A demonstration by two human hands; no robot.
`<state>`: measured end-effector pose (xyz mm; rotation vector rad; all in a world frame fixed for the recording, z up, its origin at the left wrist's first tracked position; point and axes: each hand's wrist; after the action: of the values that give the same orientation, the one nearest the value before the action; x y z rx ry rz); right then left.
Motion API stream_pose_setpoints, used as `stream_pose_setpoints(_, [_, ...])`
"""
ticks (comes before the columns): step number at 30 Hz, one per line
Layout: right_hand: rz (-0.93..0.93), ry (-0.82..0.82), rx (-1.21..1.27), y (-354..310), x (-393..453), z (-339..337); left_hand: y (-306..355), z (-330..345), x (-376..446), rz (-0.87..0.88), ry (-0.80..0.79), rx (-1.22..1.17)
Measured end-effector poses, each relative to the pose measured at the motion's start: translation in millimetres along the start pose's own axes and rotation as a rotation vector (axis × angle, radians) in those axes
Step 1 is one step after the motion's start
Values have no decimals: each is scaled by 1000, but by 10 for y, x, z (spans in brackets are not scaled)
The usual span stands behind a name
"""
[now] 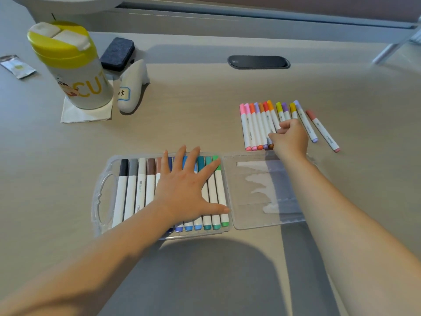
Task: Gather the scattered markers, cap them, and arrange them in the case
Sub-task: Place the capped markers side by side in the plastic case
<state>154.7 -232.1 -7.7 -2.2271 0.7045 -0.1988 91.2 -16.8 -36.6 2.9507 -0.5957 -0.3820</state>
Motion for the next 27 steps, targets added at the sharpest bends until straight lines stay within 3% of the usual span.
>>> stream_pose_setpoints(11, [145, -76, -23, -89, 143, 24, 6, -3, -33, 8, 15, -12])
stream_pose_setpoints(14, [108, -79, 109, -115, 83, -57, 6, 13, -24, 7, 17, -6])
stream_pose_setpoints(17, [50, -274, 374, -187, -120, -211, 10, 17, -20, 1, 9, -7])
stream_pose_setpoints(21, [80, -537, 477, -240, -464, -339, 10, 20, -19, -3, 6, -6])
stream_pose_setpoints(27, [172, -865, 234, -116, -777, -247, 8, 14, -24, -4, 14, 3])
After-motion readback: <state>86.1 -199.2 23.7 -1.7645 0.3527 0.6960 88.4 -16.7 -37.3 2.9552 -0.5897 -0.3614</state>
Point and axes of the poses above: each hand's wrist, its own x-axis towards the middle knuckle, its own z-axis out of the palm, y = z × x, and after that the axes turned 2 degrees about -z, right-handed
